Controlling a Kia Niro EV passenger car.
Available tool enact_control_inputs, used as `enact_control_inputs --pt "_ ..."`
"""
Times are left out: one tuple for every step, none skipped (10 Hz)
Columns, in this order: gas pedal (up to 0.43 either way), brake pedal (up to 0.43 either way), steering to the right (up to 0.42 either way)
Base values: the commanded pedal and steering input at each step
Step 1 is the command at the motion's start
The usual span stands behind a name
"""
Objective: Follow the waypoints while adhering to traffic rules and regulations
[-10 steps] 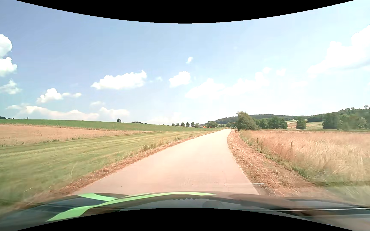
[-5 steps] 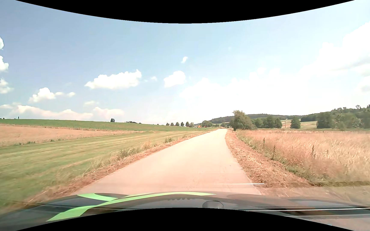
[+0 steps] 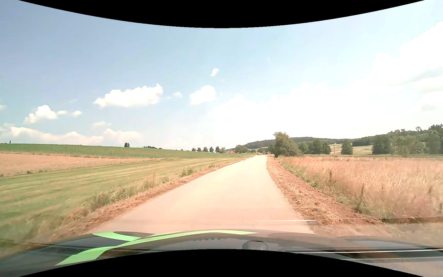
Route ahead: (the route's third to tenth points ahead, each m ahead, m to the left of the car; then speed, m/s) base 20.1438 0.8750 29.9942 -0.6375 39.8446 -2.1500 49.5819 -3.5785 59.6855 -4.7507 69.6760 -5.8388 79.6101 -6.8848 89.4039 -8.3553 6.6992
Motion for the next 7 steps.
enact_control_inputs --pt "0.189 0.0 0.034" --pt "0.189 0.0 0.029" --pt "0.189 0.0 0.021" --pt "0.189 0.0 0.019" --pt "0.169 0.0 0.019" --pt "0.169 0.0 0.019" --pt "0.169 0.0 0.018"
